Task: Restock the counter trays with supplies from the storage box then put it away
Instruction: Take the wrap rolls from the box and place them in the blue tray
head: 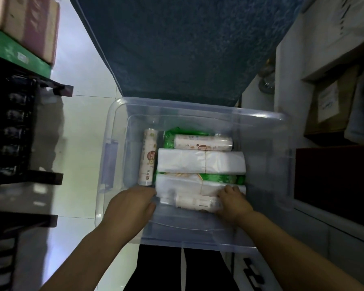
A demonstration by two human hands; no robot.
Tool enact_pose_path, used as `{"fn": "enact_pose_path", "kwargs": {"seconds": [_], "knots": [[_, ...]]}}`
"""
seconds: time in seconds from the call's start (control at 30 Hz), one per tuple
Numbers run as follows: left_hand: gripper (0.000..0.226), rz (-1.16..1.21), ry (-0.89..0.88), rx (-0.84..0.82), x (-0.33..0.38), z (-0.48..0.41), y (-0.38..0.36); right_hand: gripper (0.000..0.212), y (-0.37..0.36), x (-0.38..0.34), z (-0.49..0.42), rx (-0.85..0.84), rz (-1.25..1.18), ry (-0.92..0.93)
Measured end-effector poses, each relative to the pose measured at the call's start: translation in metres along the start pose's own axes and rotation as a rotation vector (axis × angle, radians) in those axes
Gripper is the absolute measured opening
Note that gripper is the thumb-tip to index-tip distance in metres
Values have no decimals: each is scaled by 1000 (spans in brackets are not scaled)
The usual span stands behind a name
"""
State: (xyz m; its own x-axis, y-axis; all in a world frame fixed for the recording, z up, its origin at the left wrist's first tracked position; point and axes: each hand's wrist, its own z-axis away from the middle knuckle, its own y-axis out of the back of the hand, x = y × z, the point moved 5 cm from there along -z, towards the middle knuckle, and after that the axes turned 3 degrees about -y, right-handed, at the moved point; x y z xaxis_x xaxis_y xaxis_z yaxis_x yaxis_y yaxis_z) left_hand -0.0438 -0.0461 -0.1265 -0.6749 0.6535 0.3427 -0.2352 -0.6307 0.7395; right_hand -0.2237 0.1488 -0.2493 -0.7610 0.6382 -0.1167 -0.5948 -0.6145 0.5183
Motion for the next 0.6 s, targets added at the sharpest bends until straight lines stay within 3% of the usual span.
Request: {"fn": "enact_pose_path", "kwargs": {"seconds": [0.1, 0.3, 0.4, 0.47, 0.53, 0.6], "knots": [[27, -41, -43, -43, 5, -7, -2, 52, 14, -9, 4, -47, 16, 97], [50, -65, -260, -30, 28, -19, 8, 30, 55, -30, 40, -147, -406, 153], [68, -153, -436, -16, 48, -20, 20, 42, 77, -42, 58, -162, -572, 198], [65, -200, -479, -8, 53, -19, 26, 46, 89, -49, 64, -187, -675, 236], [56, -215, -478, -10, 50, -21, 32, 42, 101, -52, 63, -154, -780, 264], [53, -250, -412, 5, 39, -25, 39, 32, 115, -43, 48, 28, -897, 226]]}}
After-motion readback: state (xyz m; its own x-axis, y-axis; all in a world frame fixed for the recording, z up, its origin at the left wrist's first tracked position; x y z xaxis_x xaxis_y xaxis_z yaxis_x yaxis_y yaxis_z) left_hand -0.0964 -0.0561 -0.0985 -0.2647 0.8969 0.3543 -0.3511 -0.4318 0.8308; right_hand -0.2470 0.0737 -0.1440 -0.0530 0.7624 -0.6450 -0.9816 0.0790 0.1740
